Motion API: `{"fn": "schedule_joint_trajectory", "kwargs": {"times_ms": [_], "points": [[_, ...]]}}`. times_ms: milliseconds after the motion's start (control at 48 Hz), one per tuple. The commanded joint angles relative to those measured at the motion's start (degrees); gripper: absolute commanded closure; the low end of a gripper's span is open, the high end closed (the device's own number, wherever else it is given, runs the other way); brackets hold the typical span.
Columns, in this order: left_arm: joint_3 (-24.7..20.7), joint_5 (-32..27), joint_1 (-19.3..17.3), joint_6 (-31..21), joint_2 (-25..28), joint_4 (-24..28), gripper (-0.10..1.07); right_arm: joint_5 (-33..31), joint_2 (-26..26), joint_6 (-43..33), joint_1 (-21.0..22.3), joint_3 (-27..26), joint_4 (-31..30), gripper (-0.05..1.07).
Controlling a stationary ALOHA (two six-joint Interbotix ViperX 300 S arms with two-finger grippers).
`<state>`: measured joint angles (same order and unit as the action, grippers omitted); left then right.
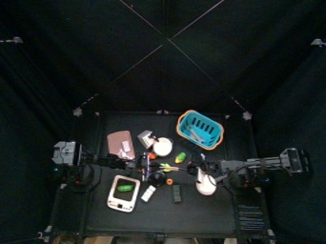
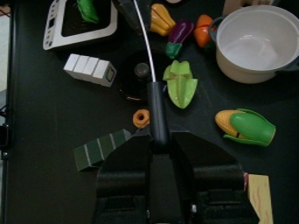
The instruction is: Cut sushi piece
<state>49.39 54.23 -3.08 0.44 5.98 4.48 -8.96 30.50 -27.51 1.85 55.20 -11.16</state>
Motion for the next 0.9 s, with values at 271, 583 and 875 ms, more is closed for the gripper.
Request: {"fn": "schedule_joint_trajectory", "kwargs": {"times_ms": [271, 583, 875], "points": [[-2.3, 1.7, 3.5, -0.2, 1.3, 1.2, 0.58, 0.4, -0.4, -0.2, -2.3, -0.7, 1.6, 0.59], [-5.9, 1.7, 6.5, -0.4, 6.2, 1.2, 0.58, -3.5, -1.4, -0.3, -7.7, 1.6, 4.7, 0.59], [-9.8, 1.4, 10.2, -0.5, 10.1, 0.5, 0.58, -4.6, -1.8, -0.2, -8.8, 3.2, 6.9, 0.59]]}}
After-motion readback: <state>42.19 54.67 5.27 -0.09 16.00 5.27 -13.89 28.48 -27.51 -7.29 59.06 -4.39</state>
